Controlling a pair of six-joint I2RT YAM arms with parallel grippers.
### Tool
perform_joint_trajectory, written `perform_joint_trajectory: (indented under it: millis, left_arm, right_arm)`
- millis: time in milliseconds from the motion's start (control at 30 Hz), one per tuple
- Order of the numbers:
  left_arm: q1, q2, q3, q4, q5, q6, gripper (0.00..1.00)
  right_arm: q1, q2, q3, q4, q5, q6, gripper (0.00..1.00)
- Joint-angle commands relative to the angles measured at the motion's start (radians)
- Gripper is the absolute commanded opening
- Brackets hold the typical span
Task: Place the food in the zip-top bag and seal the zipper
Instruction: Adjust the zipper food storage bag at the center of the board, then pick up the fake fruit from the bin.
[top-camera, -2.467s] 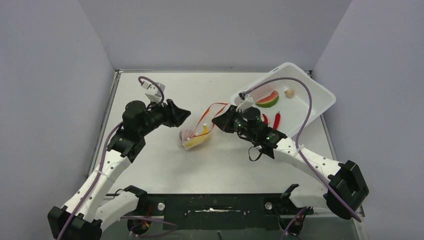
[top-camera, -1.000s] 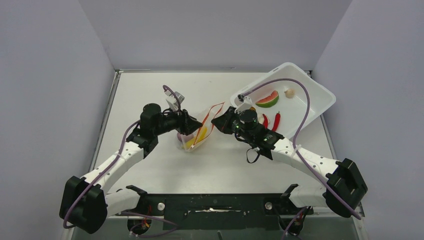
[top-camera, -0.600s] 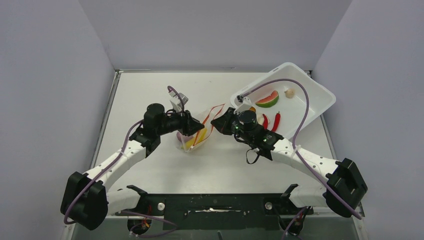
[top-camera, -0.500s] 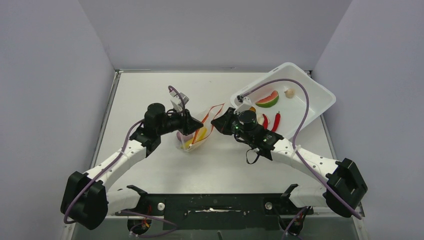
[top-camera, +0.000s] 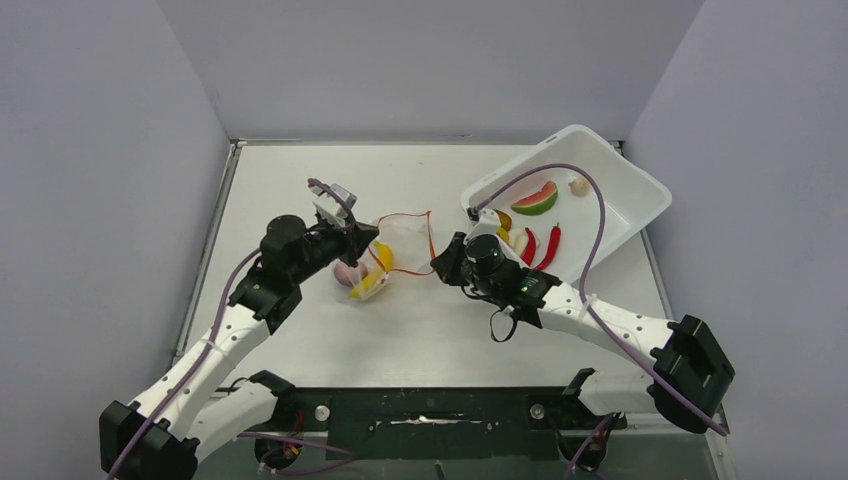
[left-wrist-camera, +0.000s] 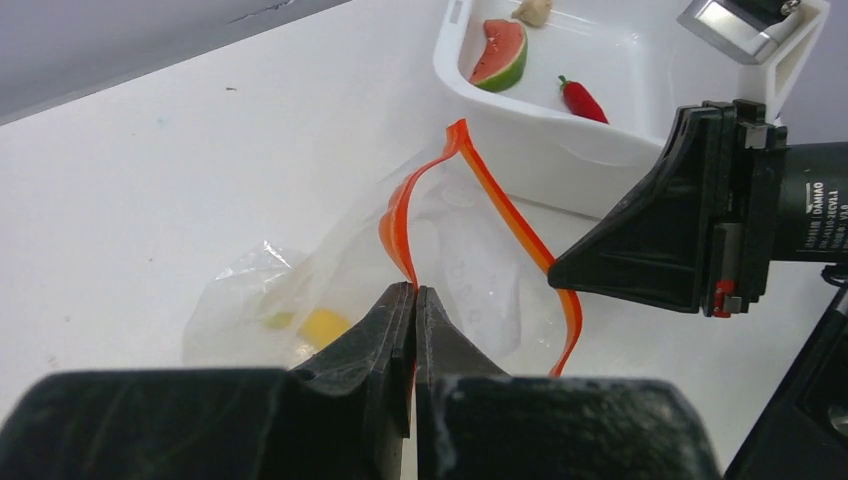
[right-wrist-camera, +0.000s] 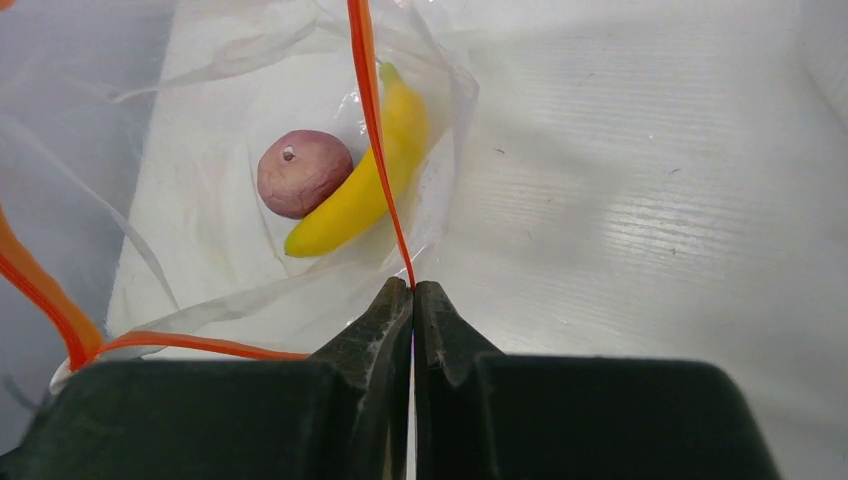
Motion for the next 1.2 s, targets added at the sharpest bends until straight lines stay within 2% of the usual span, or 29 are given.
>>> perform_joint_trajectory:
  millis: [0, 100, 267, 467, 600, 867, 1033, 1167]
  left_arm:
    - [-0.006, -0.032, 0.012, -0.047, -0.06, 0.106, 0.0]
    - [-0.006, -0.044, -0.012, -0.058, -0.044, 0.111, 0.0]
    - [-0.005, -0.067, -0.045, -0.051, 0.004, 0.116, 0.0]
    - [-0.006, -0.107, -0.078, -0.035, 0.037, 0.144, 0.0]
    - [-0.007, -0.138, -0.085, -0.061, 0.035, 0.174, 0.0]
    - [-0.007, -0.228, -0.162, -0.04, 0.033, 0.146, 0.0]
    - [-0.007, -0.259, -0.175, -0.077, 0.056, 0.131, 0.0]
    - [-0.007, -0.29, -0.211, -0.081, 0.064, 0.132, 0.0]
  right_arm:
    - [0.016, -0.004, 0.016, 0.017, 0.064, -0.017, 0.01]
    - [0.017, 0.002, 0.043, 0.021, 0.037, -0.026, 0.1]
    - [0.019, 0.02, 0.123, 0.022, -0.009, -0.081, 0.31]
    - [0.014, 0.01, 0.249, -0.098, 0.001, -0.218, 0.51]
    - [-0.026, -0.028, 0.297, -0.17, 0.032, -0.31, 0.6]
    - [-0.233, -0.049, 0.333, -0.266, 0.145, -0.37, 0.62]
    - [-0.366, 0.016, 0.363, -0.294, 0.147, -0.345, 0.57]
    - [-0.45, 0.067, 0.335, -0.228, 0.154, -0.277, 0.53]
